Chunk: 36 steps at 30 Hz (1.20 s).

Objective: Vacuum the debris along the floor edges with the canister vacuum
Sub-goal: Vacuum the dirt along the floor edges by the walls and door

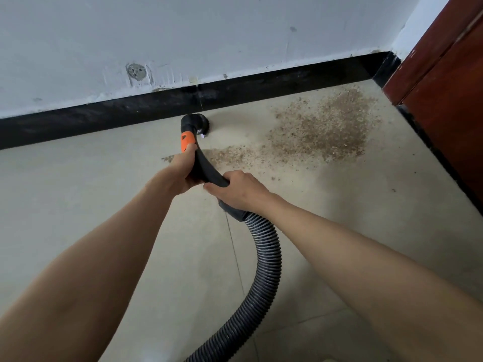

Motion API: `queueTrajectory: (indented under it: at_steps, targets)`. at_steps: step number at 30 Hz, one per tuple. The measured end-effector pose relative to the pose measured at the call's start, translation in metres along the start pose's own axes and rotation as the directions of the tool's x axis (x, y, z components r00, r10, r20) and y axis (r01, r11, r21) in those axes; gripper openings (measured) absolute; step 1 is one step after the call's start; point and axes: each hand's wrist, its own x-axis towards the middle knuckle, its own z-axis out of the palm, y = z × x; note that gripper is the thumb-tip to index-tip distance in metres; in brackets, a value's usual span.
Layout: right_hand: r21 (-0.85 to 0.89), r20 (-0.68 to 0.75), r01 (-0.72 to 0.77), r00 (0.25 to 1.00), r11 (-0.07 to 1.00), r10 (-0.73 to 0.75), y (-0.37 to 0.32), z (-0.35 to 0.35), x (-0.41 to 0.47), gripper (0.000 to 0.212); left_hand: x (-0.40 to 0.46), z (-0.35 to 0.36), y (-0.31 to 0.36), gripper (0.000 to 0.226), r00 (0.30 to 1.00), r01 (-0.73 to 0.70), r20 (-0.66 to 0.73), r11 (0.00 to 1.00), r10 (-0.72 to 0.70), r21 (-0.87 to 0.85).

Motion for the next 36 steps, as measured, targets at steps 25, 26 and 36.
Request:
queueTrajectory:
  at_steps: [25,26,36]
  targets:
    - [-0.232,0.125,0.064,0.992,0.971,-0.036,-0.044,0.074,-0.060,0.040,-0.030,-0.097,-0.060,0.049,0.979,-0.044,-0.201,0.999,0.041,-0.012]
    - [-0.230,0.123,0.057,0.992,0.972,-0.029,-0.043,0.072,-0.062,0.040,-0.031,-0.095,-0.061,0.050,0.979,-0.044,-0.199,0.999,0.042,-0.009]
    - [-0.214,0.079,0.011,0.997,0.977,0.006,-0.039,0.066,-0.068,0.040,-0.035,-0.081,-0.057,0.050,0.986,-0.056,-0.156,0.997,0.062,0.044]
